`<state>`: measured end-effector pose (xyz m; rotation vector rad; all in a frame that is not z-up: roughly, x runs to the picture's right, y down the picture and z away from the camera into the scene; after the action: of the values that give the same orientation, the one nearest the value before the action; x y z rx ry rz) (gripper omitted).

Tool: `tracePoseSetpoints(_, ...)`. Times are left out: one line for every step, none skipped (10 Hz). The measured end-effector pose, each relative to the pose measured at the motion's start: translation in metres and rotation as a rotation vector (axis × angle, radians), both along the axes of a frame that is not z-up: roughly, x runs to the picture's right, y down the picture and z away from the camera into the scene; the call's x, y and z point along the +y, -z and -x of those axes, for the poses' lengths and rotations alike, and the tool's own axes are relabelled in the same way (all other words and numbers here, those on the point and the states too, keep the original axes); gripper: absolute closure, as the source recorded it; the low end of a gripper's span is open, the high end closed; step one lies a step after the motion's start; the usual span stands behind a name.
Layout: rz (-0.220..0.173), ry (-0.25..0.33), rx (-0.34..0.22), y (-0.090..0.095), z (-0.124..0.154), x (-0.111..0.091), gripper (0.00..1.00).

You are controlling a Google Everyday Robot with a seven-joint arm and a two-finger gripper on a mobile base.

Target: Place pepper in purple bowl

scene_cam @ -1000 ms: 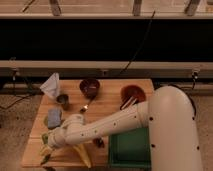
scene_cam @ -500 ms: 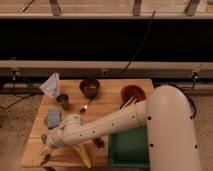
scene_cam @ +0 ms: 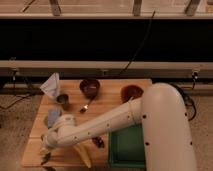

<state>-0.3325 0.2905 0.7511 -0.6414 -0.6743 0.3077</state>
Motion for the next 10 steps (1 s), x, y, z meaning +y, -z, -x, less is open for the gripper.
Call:
tracePoseSetpoints(-0.006,0.007,0.007,-0.003,0.000,0.002,0.35)
tracePoseSetpoints(-0.010,0.012,0.015,-0.007,-0.001,0.004,0.35)
tracePoseSetpoints(-0.011,0.014,0.020,-0.009,-0.003,0.004,0.35)
tracePoseSetpoints(-0.011,0.017,0.027,-0.011,-0.005,0.006,0.35)
tracePoseSetpoints(-0.011,0.019,0.031,-0.013,-0.007,0.007,0.35)
tracePoseSetpoints(-0.011,0.019,0.032,-0.014,-0.008,0.007,0.37)
tracePoseSetpoints(-0.013,0.020,0.032,-0.014,-0.008,0.007,0.42)
tracePoseSetpoints(-0.015,0.020,0.029,-0.013,-0.008,0.008,0.53)
tracePoseSetpoints(-0.015,0.014,0.023,-0.012,-0.007,0.007,0.65)
tracePoseSetpoints(-0.013,0.008,0.015,-0.010,-0.006,0.006,0.74)
